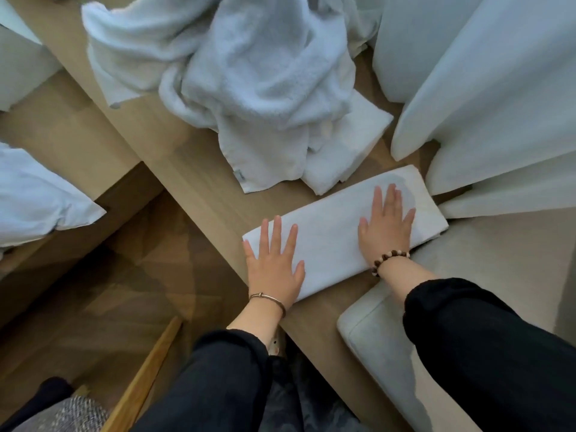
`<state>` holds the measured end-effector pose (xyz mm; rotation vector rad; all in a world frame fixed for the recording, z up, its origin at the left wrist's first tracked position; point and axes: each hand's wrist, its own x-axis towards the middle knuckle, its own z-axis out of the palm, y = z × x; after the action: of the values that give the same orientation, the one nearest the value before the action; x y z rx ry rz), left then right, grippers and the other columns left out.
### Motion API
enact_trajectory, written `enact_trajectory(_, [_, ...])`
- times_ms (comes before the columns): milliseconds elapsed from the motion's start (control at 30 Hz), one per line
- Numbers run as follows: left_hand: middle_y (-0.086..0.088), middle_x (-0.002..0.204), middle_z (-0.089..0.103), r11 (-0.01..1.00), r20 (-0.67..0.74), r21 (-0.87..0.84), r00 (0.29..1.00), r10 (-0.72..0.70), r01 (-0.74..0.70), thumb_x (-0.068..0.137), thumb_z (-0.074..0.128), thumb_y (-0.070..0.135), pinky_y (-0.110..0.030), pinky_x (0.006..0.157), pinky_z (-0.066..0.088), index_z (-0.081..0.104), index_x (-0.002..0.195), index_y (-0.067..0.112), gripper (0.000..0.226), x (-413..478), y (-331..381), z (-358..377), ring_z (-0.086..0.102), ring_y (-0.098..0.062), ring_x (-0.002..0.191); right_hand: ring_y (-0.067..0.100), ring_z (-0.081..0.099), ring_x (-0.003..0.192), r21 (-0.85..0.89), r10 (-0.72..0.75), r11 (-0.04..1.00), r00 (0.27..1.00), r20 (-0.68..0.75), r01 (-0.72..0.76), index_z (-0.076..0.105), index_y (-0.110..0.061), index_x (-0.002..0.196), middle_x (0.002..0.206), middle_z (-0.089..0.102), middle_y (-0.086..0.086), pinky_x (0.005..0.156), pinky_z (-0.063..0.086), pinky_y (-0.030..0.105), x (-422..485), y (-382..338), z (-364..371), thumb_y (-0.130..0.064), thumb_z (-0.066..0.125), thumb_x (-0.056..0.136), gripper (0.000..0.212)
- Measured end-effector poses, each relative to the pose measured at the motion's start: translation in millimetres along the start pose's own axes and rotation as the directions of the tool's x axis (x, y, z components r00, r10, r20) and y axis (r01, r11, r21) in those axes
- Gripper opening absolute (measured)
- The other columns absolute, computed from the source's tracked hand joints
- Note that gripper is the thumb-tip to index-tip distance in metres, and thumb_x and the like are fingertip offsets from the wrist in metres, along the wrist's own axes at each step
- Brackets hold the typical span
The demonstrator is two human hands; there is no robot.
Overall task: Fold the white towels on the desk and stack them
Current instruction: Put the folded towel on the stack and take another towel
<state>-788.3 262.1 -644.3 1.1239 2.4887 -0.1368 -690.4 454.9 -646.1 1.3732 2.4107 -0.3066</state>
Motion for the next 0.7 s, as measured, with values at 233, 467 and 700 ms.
enact_trajectory(233, [-0.003,0.15,-0.034,0.994,-0.014,-0.008,0.994,0.113,-0.113,0.096,0.033,0.043,-0.058,0.112,-0.005,-0.013,0.149,0.029,0.071,2,19,-131,-0.03,-0.024,0.139,0.023,-0.007,0.146,0.123,-0.059,0.991,0.998,0.025,0.055,0.003,-0.011,0.151,0.159,-0.009,0.01,0.116,0.002,0.05,-51,-33,-100,-0.029,0.034,0.098,0.064])
enact_trajectory(467, [-0.005,0.158,-0.013,0.992,-0.099,-0.054,0.99,0.105,-0.111,0.092,0.044,0.028,-0.056,0.113,0.002,-0.004,0.151,0.026,0.075,54,-1,-246,-0.015,-0.023,0.145,0.021,-0.002,0.146,0.193,-0.071,0.977,0.994,-0.088,0.087,0.015,-0.012,0.149,0.159,0.0,0.008,0.116,0.007,0.05,-22,-76,-197,-0.026,0.046,0.09,0.069])
enact_trajectory(700, [-0.004,0.157,-0.017,0.973,-0.093,-0.218,0.994,0.061,-0.081,0.088,0.046,0.02,-0.051,0.114,0.005,-0.008,0.15,0.026,0.082,135,-55,-297,-0.014,-0.021,0.145,0.019,0.003,0.146,0.375,-0.048,0.922,0.99,-0.133,0.095,0.015,-0.014,0.15,0.159,0.003,0.006,0.118,0.009,0.045,15,-144,-244,-0.024,0.053,0.088,0.074])
